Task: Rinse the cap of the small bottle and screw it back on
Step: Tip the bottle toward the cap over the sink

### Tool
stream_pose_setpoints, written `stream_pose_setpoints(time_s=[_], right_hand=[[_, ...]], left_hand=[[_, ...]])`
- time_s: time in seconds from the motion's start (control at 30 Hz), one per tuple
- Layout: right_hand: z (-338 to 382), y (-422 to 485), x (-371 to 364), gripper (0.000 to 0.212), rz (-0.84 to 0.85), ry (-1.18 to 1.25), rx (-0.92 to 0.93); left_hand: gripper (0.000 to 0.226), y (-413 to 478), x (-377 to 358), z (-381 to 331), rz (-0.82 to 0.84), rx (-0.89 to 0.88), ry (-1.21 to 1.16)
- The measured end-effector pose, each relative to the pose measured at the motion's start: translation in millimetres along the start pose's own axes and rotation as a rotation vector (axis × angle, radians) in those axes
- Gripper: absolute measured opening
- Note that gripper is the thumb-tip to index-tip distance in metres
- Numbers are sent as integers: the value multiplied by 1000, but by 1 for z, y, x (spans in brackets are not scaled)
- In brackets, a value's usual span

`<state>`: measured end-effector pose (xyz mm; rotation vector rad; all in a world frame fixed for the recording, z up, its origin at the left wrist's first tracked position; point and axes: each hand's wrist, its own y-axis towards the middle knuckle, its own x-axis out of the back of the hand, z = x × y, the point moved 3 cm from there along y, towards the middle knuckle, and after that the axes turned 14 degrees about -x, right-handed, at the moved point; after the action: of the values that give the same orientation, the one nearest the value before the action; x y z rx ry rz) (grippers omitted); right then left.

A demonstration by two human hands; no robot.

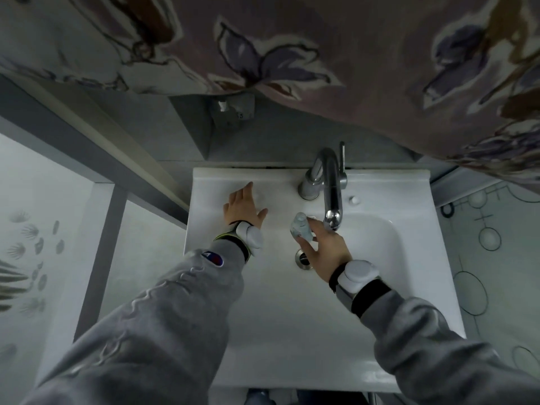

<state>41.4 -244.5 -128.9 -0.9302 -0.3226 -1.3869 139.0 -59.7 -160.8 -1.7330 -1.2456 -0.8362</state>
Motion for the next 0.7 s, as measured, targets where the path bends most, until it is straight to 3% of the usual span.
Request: stream_pose_setpoints(time_s=[0.2, 0.33, 0.5, 0.7], right_hand=[[4, -6, 7, 40, -25, -8, 20], [7, -15, 6, 40, -54, 19, 37], [13, -29, 7, 40, -47, 33, 45], [25, -55, 14, 38, -67, -77, 147]], left_hand=[[45, 4, 4, 3, -79, -20, -30], [44, -21, 11, -5, -182, 35, -267], [35, -65, 19, -19, -190, -91, -546], [33, -117, 34, -24, -237, -163, -667]])
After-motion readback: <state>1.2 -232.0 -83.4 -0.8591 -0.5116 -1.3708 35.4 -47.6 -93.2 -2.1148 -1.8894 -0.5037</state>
